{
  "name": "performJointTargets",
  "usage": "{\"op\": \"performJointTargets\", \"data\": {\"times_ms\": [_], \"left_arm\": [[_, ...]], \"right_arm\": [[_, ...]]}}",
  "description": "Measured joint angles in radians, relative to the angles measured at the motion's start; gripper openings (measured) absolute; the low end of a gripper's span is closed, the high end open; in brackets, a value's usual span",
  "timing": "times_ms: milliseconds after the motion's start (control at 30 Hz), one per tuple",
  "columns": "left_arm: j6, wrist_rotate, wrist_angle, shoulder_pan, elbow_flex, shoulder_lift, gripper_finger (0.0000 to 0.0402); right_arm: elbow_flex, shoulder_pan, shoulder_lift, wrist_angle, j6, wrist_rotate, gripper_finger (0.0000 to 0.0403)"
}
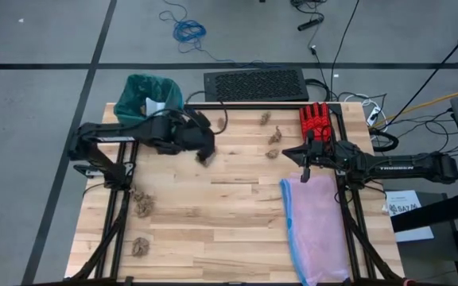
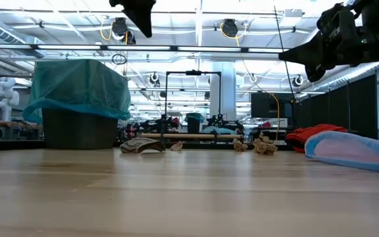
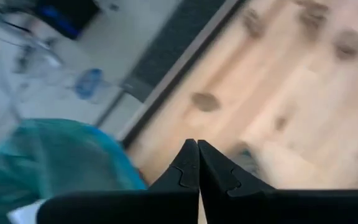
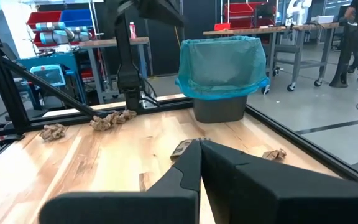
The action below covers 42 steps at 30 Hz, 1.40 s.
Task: Place trash/remove bag and relplace
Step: Put the brown paper into the black trash bin
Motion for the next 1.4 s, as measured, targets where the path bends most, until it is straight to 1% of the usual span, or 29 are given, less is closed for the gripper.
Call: {"op": "performJointTargets", "data": {"times_ms": [100,200,333,467,633,767,967,1400], "left_arm": [[0.004,0.071,0.011,-0.002,-0.003,0.028,0.0028],[-0.036,0.118,0.023,-0.003,-0.024,0.077,0.006],[-0.091,0.12,0.023,-0.008,-0.074,0.173,0.0112],[-0.149,0.117,0.026,-0.01,-0.083,0.302,0.0161],[-0.183,0.108,0.028,-0.008,-0.085,0.465,0.0201],[-0.186,0.076,0.03,-0.002,-0.085,0.569,0.0214],[-0.201,0.062,0.046,0.013,-0.084,0.646,0.0215],[-0.166,0.066,0.085,0.073,-0.083,0.652,0.0215]], "right_arm": [[0.0,0.0,0.0,-0.01,-0.002,0.0,0.0],[0.0,0.0,0.0,-0.02,-0.003,0.0,0.0],[0.0,0.0,0.0,-0.023,-0.018,0.0,0.0],[0.0,0.0,0.001,-0.02,-0.032,0.0,0.0],[0.0,0.0,0.001,-0.018,-0.037,0.0,0.0],[0.0,0.0,0.001,-0.018,-0.038,0.0,0.0],[0.0,0.0,0.001,-0.017,-0.045,0.001,0.0],[0.0,0.0,0.001,-0.017,-0.029,0.001,0.0]]}}
